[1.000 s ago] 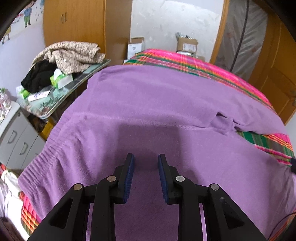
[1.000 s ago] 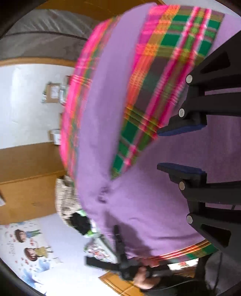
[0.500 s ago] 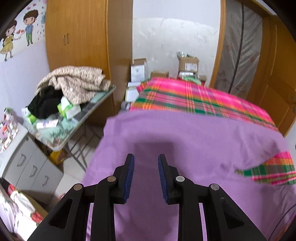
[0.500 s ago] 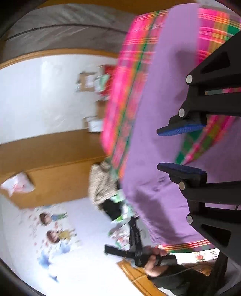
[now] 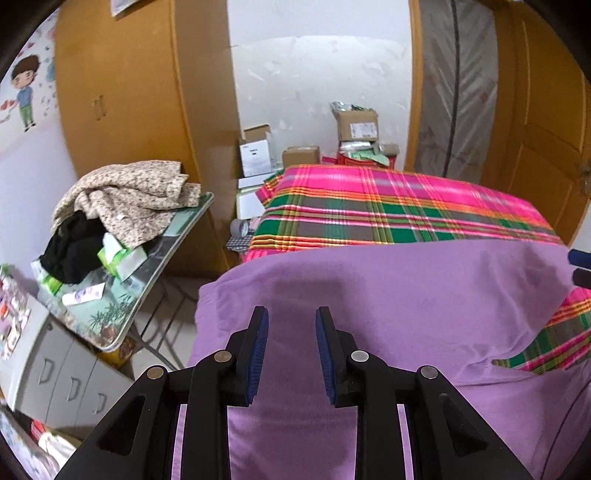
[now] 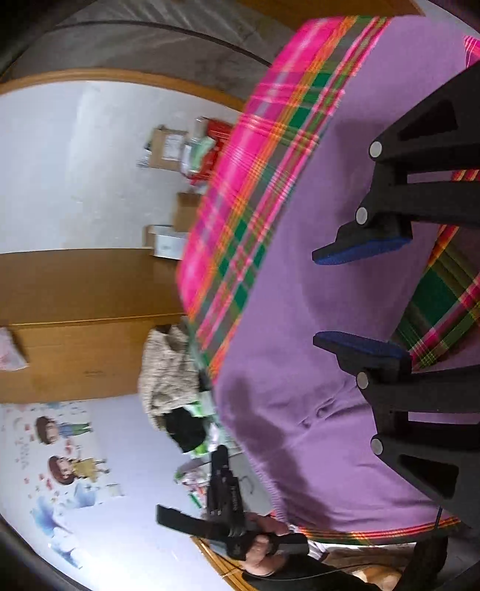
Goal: Fold clothes
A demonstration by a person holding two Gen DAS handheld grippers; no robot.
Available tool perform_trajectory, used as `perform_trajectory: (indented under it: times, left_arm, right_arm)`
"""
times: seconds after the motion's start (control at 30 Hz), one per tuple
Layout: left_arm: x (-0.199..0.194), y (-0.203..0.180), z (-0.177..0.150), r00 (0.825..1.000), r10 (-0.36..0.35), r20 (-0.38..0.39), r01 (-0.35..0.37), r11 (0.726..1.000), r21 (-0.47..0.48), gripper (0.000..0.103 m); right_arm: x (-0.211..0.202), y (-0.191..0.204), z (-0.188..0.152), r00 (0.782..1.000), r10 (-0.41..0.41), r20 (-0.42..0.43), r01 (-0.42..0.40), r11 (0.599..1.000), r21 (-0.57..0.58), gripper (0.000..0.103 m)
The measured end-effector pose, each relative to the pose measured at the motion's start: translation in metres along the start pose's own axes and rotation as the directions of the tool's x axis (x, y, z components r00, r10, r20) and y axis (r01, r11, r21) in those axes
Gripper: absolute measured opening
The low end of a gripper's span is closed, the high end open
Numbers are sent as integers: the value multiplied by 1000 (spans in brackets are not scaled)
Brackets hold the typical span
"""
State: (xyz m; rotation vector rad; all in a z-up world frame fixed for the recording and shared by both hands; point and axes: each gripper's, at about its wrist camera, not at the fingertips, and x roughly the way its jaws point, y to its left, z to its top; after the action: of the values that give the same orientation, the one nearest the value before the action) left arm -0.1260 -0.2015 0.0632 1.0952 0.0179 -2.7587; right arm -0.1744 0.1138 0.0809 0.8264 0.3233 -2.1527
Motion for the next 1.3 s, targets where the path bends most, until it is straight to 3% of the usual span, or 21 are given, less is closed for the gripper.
perform_trajectory:
  times: [0.27,0.47,0.57,0.67,0.83,0.97,1.07,1.17,1.3]
  left_arm:
    - [45,31,-9,993,-1,-116,-11,995,-96,27]
    - [68,41,-20,985,1,-175,-27,989,-146,27]
    - [68,41,-21,985,2,-175,-28,989,-148,27]
    - [61,38,-18,985,21,-173,-47,988,-144,27]
    - [42,15,-3,994,-30,-102,18,993,-114,27]
    - [50,-4,1,992,-54,-112,47,997,-65,27]
    - [73,-6,-5,983,-70,-170,59,996,-65,27]
    - [79,-3,-9,983,-69,-167,56,995,-82,28]
    - [73,9,-3,986,-49,-157,37,996,-75,28]
  right_arm:
    - [55,-18,1,991,54,-123,-52,998,24,38]
    - [96,-18,-12,971,80,-227,-75,997,29,18]
    - [96,-29,-12,974,62,-220,-51,997,58,11]
    - [89,-36,-9,977,-7,-213,22,997,69,13]
    - [78,-14,0,983,100,-156,-92,994,53,14]
    - [98,1,0,970,119,-211,-119,993,14,14]
    - [111,-10,0,964,117,-239,-105,993,62,12]
    - [106,-23,4,974,70,-215,-52,995,86,15]
    - [95,-34,11,983,57,-176,-44,996,77,21]
